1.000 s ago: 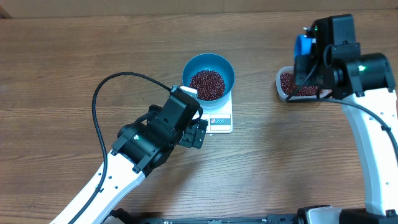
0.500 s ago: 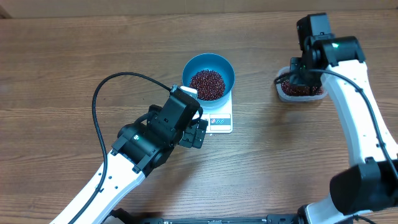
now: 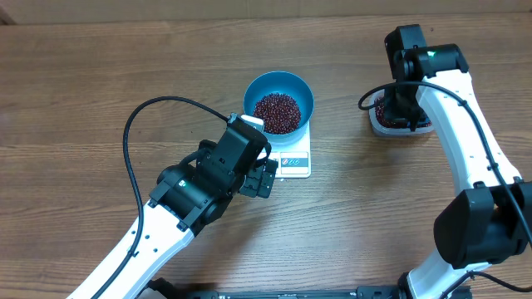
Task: Scoop item into bowl and weigh 150g on scale
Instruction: 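Move the empty scoop back to the bean tub with right gripper, then scoop more red beans from the tub with the right gripper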
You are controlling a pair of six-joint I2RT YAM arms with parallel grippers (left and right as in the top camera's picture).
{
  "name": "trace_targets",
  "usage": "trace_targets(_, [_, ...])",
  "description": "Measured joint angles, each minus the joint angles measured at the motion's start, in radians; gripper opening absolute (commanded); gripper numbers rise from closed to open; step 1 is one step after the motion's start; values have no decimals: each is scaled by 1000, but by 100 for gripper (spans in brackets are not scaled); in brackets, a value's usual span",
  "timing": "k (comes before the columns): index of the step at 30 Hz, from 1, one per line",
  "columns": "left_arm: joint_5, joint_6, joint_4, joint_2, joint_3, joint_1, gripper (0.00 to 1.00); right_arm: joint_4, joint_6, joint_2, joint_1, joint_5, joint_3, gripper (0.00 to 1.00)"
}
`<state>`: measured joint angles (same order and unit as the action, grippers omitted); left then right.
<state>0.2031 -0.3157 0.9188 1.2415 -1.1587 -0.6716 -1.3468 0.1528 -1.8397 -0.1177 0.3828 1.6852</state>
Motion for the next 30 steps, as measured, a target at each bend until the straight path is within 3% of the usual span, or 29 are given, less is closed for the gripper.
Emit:
trace_targets(15, [0,0,0,0,0,0,100,27,-80,-75,0,4,0,4])
trace_targets(30, [0,0,0,0,0,0,100,49,-187,-92,1,-194,0,4])
